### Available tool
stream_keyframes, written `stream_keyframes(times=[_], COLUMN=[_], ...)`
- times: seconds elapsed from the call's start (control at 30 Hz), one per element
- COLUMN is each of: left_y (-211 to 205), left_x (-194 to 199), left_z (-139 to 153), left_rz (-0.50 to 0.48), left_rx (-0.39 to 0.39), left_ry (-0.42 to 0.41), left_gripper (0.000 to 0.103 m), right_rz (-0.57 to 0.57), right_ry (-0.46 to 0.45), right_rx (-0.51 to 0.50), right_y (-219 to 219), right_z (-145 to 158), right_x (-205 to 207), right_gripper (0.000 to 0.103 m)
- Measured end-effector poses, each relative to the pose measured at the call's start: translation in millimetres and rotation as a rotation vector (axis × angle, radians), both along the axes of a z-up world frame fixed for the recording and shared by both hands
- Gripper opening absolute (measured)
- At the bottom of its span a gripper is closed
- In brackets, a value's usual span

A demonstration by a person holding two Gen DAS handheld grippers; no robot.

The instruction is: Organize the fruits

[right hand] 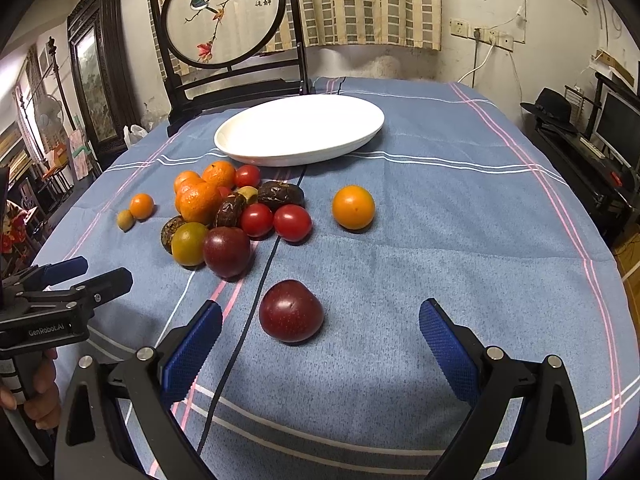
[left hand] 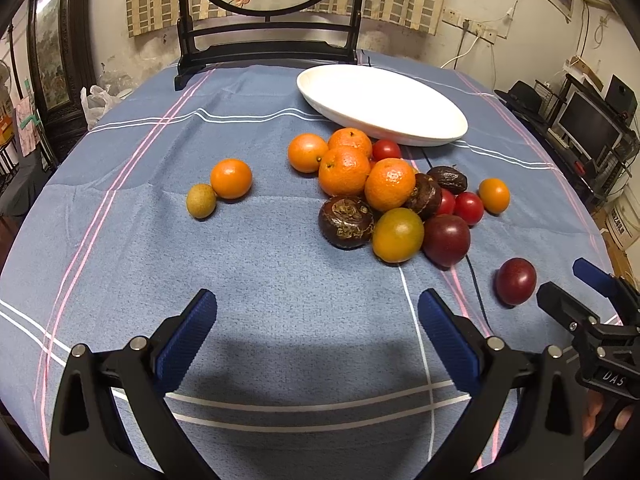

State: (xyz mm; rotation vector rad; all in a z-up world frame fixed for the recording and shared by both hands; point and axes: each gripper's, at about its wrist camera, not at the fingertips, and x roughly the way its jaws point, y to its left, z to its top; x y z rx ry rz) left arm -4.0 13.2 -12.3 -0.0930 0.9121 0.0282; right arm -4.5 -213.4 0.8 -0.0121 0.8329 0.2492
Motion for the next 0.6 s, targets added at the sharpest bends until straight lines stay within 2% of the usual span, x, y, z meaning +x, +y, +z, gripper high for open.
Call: stream_keyframes(times=[0.6], left_y=[1.9], left_x=[-2.2], left_z=[-2.2], left_rz=[0.001], left_rx=[-0.002], left_ry=[0.004], left_gripper=[0.099], right_rz=[0.042], right_ry=[0.027], right_rx=[-0.023], right_y=[5.5], right_z=[-6.8], right_x=[-2.8], right_gripper=[0.099])
